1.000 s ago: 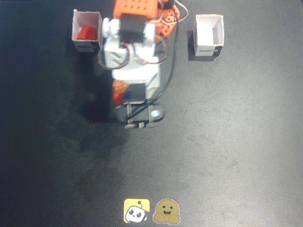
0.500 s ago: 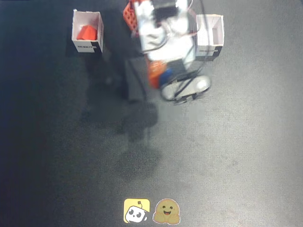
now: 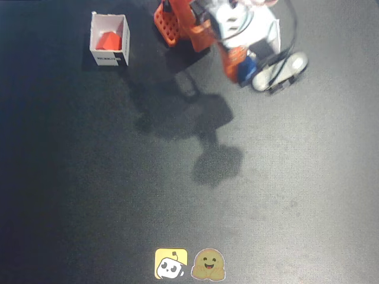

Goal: Put the red cube in the right box and the blue cube in the left box.

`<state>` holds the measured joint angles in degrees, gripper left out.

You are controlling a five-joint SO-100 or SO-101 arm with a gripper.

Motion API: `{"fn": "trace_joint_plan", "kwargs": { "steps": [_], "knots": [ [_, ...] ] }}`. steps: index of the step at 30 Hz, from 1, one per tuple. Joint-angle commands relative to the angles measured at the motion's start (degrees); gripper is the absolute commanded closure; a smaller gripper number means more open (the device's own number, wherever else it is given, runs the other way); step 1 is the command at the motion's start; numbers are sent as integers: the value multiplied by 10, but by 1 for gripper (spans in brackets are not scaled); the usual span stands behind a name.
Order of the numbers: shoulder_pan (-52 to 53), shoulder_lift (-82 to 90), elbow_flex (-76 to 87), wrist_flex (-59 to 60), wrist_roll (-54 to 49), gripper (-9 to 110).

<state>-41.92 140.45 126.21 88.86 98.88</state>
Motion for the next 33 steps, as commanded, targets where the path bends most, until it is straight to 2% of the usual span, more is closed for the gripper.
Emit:
{"fn": "trace_joint_plan", "kwargs": {
  "steps": [1,12,33],
  "knots": [
    [-40,22,9,3,20,91],
    [-236,73,79,-20,171,91],
    [-352,169,180,-25,214,90]
  ]
}}
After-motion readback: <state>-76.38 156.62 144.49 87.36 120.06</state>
